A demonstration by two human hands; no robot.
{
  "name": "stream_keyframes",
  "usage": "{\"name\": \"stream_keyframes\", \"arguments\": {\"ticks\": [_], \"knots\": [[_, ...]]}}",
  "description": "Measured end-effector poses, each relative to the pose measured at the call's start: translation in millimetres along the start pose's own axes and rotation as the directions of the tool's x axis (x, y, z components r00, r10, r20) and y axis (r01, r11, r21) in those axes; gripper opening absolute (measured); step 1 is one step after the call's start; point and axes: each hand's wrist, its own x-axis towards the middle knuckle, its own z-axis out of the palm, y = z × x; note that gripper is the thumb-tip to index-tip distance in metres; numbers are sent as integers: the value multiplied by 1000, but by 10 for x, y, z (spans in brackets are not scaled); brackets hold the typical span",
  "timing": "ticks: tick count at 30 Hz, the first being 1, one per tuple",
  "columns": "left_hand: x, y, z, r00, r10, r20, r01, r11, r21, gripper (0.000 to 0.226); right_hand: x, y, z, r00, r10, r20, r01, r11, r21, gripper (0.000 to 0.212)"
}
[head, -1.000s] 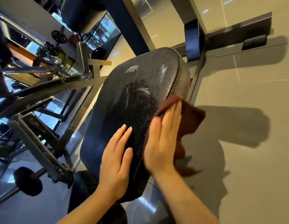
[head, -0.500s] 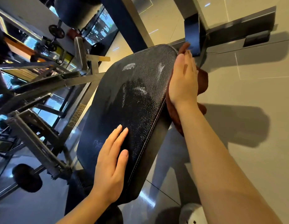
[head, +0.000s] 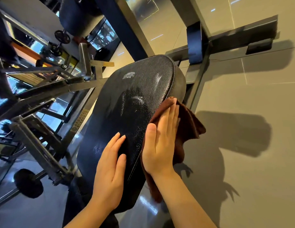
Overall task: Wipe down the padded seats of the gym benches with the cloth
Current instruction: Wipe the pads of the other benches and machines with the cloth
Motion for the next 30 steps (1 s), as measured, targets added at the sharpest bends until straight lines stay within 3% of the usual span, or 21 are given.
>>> {"name": "stream_keyframes", "arguments": {"ticks": [5,10,16,21,25,28,30], "knots": [[22,-12,16,1000,-12,-24,11,999,-38,42,783,-127,-78,1000,0,15,0,999,-35,60],[12,-8,30,999,-27,-41,25,999,-47,42,1464,-124,-188,993,29,113,-37,997,70,54],[12,11,15,998,-33,-45,32,999,-26,42,891,-125,-182,1000,-20,10,19,994,106,52],[-1,44,30,998,-27,-52,27,1000,-7,40,225,-178,-107,999,44,32,-49,986,157,51],[7,34,42,998,-31,-57,29,999,-28,43,324,-263,-66,995,100,14,-101,976,192,53],[25,20,57,998,-23,-64,21,999,-28,44,984,-262,-118,992,123,21,-124,990,63,58],[7,9,60,998,-29,-59,28,1000,-11,43,1428,-211,-193,976,181,123,-180,984,-18,53]]}}
